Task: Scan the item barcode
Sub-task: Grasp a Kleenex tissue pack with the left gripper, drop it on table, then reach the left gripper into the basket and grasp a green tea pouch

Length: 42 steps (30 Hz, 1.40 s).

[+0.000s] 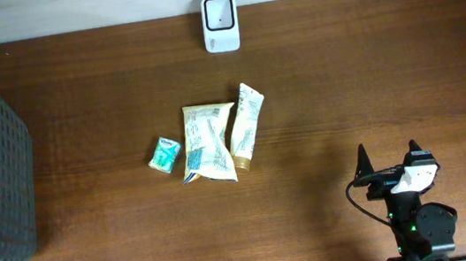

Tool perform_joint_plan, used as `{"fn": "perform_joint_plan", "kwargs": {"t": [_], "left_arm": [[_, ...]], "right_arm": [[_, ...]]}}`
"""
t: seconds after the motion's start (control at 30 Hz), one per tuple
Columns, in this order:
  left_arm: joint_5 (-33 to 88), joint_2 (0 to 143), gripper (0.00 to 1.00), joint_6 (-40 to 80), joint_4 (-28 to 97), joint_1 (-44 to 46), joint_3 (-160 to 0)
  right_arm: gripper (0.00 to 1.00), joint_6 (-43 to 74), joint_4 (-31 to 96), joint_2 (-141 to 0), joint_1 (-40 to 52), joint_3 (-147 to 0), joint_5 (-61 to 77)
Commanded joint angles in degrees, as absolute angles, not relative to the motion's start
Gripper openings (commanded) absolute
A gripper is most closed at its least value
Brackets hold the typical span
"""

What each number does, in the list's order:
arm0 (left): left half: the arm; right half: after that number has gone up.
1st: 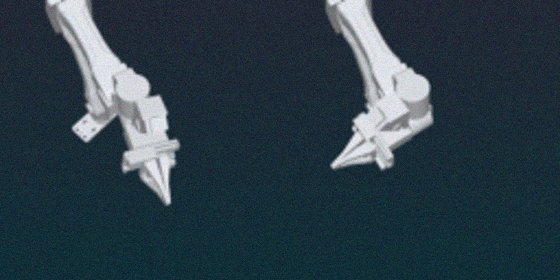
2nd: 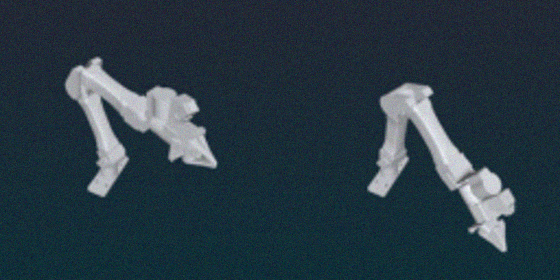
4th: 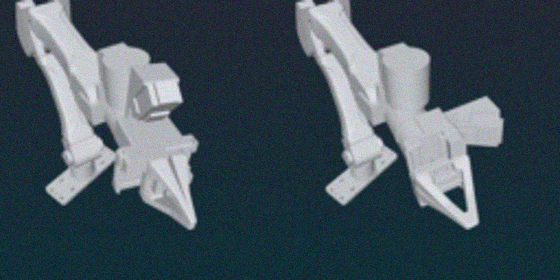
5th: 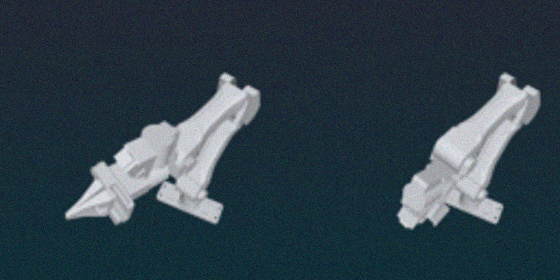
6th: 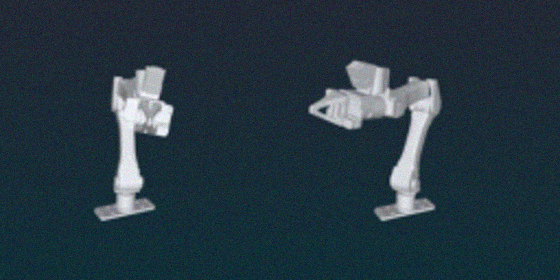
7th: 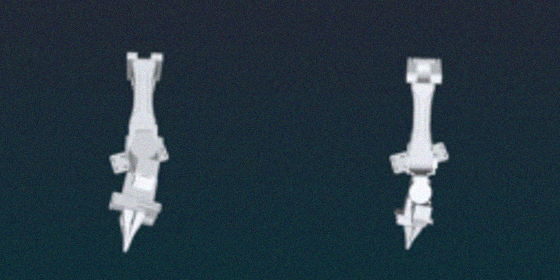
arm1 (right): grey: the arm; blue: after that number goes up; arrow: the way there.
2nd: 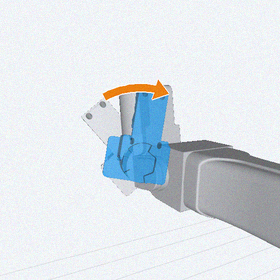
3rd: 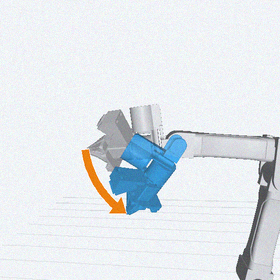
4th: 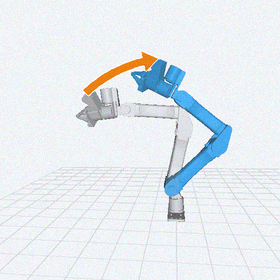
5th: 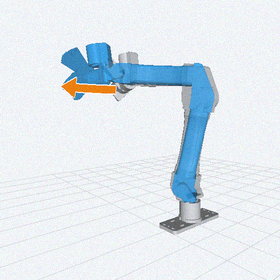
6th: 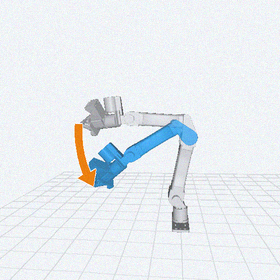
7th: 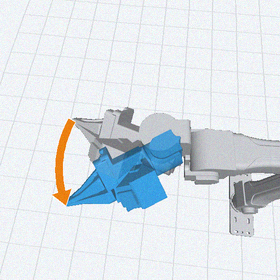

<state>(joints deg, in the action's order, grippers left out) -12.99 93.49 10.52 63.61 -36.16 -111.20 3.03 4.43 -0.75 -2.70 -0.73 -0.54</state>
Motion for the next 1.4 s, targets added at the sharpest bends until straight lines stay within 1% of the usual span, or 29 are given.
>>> {"fn": "perform_joint_plan", "kwargs": {"t": [0.0,0.1,0.13,0.2,0.33,0.37,0.5,0.53,0.57,0.6,0.67,0.7,0.73,0.77,0.8,0.83,0.9,0.93,0.97,1.0,1.03,1.13,1.17,1.23,1.3,1.37], "left_arm": [[-13.34,95.85,0.97,12.32,57.67,-42.61,-99.83],[-13.37,98.13,1.0,0.34,44.25,-44.53,-87.33],[-13.37,99.48,0.99,-4.32,40.77,-45.43,-84.55],[-13.32,102.85,1.0,-11.38,38.13,-47.27,-83.4],[-13.13,107.92,0.99,-15.66,32.27,-48.82,-83.4],[-12.88,108.95,0.97,-16.86,31.24,-48.8,-83.4],[-13.41,114.41,0.96,-17.69,29.61,-49.39,-83.4],[-13.41,115.0,0.93,-17.69,29.76,-49.43,-83.37],[-13.43,115.2,0.85,-17.67,29.95,-49.43,-83.4],[-13.58,115.2,0.72,-17.67,29.95,-49.43,-83.4],[-13.56,115.2,0.5,-17.67,30.2,-49.43,-83.4],[-14.24,115.2,0.53,-17.67,30.0,-49.43,-83.4],[-16.4,115.2,0.67,-17.67,28.99,-49.43,-83.4],[-16.97,115.2,0.7,-17.67,28.45,-49.43,-83.4],[-17.34,115.2,0.71,-17.67,27.83,-49.43,-83.4],[-17.41,115.55,0.7,-17.67,27.4,-49.45,-83.4],[-17.41,117.91,0.63,-17.67,27.46,-49.45,-83.37],[-17.41,118.5,0.54,-17.67,27.88,-49.45,-83.37],[-17.43,118.61,0.31,-17.67,27.9,-49.45,-83.4],[-17.43,118.54,0.06,-17.67,27.88,-49.45,-83.46],[-17.41,118.52,0.01,-17.67,27.92,-49.45,-83.46],[-17.3,116.6,0.0,-17.21,29.52,-48.77,-83.5],[-15.18,114.15,0.0,-17.21,29.61,-48.34,-83.53],[-8.45,105.54,0.0,-15.27,28.62,-47.42,-83.66],[-7.51,96.18,0.0,-9.65,27.44,-46.87,-83.68],[-6.42,93.1,0.0,-9.43,27.94,-46.87,-83.68]], "right_arm": [[0.99,3.22,4.71,-0.36,-3.03,-0.32,-0.62],[0.99,3.22,4.69,-0.36,-3.03,-0.32,-0.64],[0.99,3.22,4.69,-0.36,-3.03,-0.32,-0.62],[0.99,3.22,4.69,-0.36,-3.03,-0.32,-0.62],[0.99,3.22,4.71,-0.36,-3.03,-0.32,-0.62],[0.99,3.22,4.69,-0.36,-3.03,-0.32,-0.62],[0.99,3.22,4.71,-0.36,-3.03,-0.32,-0.62],[0.99,3.22,4.69,-0.36,-3.03,-0.32,-0.62],[0.99,3.22,4.69,-0.36,-3.03,-0.32,-0.62],[0.99,3.22,4.69,-0.36,-3.03,-0.32,-0.62],[0.99,3.22,4.69,-0.36,-3.03,-0.32,-0.62],[0.99,3.22,4.71,-0.36,-3.03,-0.32,-0.62],[0.99,3.22,4.69,-0.36,-3.03,-0.32,-0.62],[0.98,3.22,4.69,-0.36,-3.03,-0.32,-0.62],[0.99,3.22,4.69,-0.36,-3.03,-0.32,-0.62],[0.99,3.22,4.71,-0.36,-3.03,-0.32,-0.64],[0.99,3.22,4.69,-0.36,-3.03,-0.32,-0.62],[0.99,3.22,4.69,-0.36,-3.03,-0.32,-0.62],[0.99,3.22,4.69,-0.36,-3.03,-0.32,-0.62],[0.99,3.22,4.69,-0.36,-3.03,-0.32,-0.64],[0.99,3.22,4.69,-0.36,-3.03,-0.32,-0.62],[0.99,3.22,4.69,-0.36,-3.03,-0.32,-0.62],[0.99,3.22,4.69,-0.36,-3.03,-0.32,-0.62],[0.99,3.22,4.69,-0.36,-3.03,-0.32,-0.64],[0.99,3.22,4.69,-0.36,-3.03,-0.32,-0.62],[0.99,3.22,4.69,-0.36,-3.03,-0.32,-0.62]]}}
